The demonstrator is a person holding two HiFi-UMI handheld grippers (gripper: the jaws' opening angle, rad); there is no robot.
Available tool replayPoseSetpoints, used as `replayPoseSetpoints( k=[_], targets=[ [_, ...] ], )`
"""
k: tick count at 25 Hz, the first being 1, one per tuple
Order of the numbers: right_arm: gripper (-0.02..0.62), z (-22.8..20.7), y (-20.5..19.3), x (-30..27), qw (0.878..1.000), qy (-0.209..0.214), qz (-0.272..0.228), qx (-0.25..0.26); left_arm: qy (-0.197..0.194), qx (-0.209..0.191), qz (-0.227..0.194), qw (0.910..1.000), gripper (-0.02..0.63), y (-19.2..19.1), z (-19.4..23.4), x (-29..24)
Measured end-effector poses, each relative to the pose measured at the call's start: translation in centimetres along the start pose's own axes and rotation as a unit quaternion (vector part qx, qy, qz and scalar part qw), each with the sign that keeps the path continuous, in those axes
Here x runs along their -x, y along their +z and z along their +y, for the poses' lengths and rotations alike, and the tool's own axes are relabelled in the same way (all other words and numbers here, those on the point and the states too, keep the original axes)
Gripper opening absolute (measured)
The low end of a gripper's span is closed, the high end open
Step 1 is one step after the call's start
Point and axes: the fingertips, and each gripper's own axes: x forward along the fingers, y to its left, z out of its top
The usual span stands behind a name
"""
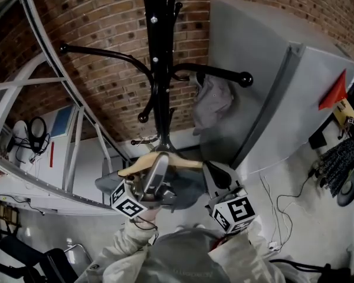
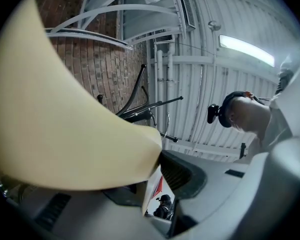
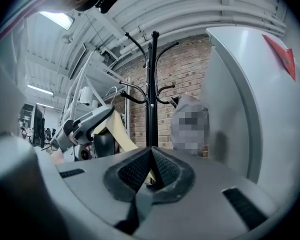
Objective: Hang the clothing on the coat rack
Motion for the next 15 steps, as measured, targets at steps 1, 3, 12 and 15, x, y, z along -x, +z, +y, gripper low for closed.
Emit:
replayPoseSetpoints(
  k=[1,3,12,15],
  targets=[
    [0.025,0.0,0.2,-0.2,1.0,0.002,-0.002,0.001,0.0,-0.003,-0.001,1.0,0.106,0.3,0.1,-0.3],
    [0.025,0.0,0.6,-0.6,1.0,0.005,-0.007,0.005,0.003,-0.007,-0.003,1.0,0.106,0.9,0.4,-0.7],
    [0.025,-0.4,2.7,-3.2,0.999,0.016,-0.035,0.02,0.004,-0.035,-0.013,0.9993,0.106,3.2,2.1,-2.0],
    [0.025,-0.7,3.3,-4.1,0.999,0.018,-0.044,0.025,-0.002,-0.038,-0.015,0.9992,0.106,3.7,2.8,-2.9]
  ],
)
